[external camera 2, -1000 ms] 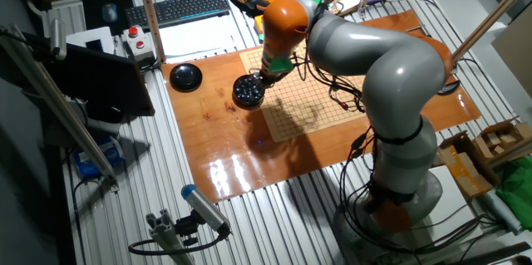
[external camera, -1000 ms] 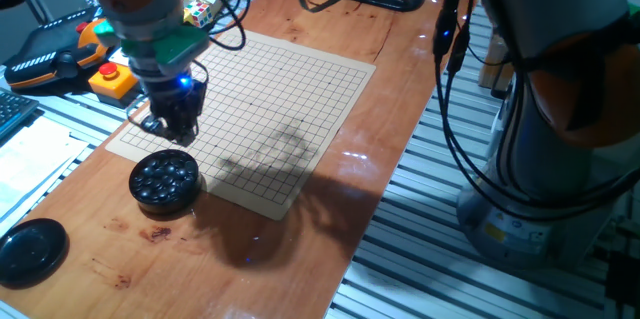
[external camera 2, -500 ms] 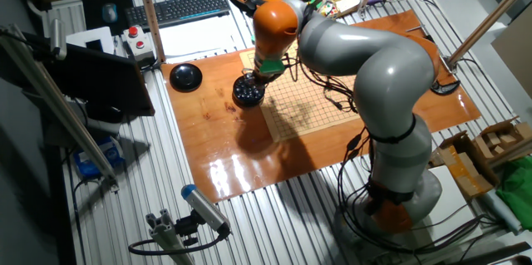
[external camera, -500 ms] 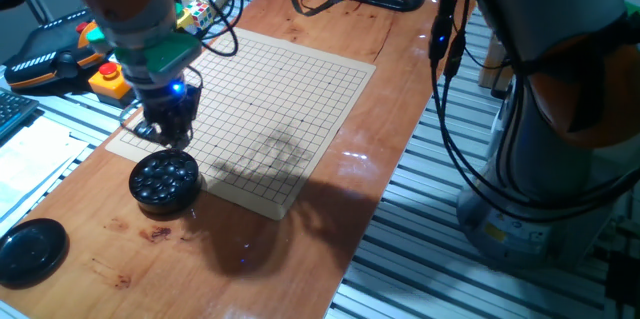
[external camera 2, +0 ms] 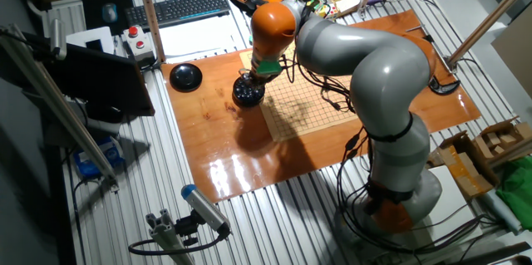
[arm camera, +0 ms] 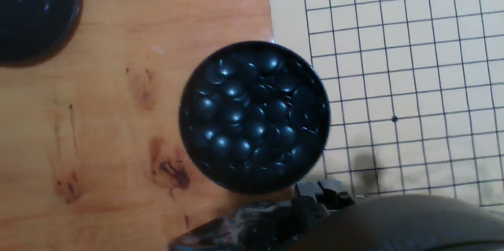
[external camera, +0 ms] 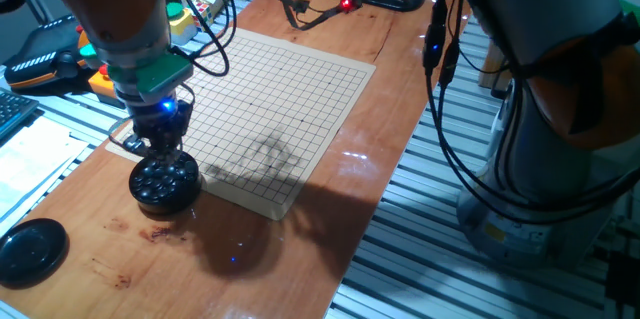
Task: Play the first move as black on the 3-4 point in the upper right corner of the Go board
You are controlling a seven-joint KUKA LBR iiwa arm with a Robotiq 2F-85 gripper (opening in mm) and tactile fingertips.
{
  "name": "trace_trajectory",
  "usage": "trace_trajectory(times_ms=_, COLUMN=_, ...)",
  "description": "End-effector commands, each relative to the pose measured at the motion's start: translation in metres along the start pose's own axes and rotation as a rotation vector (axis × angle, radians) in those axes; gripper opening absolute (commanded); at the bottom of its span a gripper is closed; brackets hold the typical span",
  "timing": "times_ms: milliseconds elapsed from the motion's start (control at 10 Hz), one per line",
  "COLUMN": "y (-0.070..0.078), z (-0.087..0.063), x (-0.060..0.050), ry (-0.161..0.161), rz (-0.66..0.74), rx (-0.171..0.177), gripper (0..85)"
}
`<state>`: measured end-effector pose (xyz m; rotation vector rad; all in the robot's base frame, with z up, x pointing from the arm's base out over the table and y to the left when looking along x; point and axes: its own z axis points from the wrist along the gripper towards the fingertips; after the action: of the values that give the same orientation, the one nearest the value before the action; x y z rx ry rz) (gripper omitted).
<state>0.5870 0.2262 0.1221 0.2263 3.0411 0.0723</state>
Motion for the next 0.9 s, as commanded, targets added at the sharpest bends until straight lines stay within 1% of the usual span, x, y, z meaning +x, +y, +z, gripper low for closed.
trace_trajectory(times_ms=0, y=0.001, z=0.006, x=-0.001, ry=-0.003, rz=0.005, rx=-0.008, gripper=0.7)
trace_trajectory(times_ms=200, y=0.004, z=0.014, x=-0.004, ry=-0.012, rz=0.011, rx=-0.009, gripper=0.7)
trace_trajectory(times_ms=400, y=0.005, z=0.019, x=-0.006, ry=-0.014, rz=0.018, rx=0.004, gripper=0.7)
trace_trajectory(times_ms=800, y=0.005, z=0.028, x=-0.008, ry=-0.019, rz=0.024, rx=0.014, gripper=0.7)
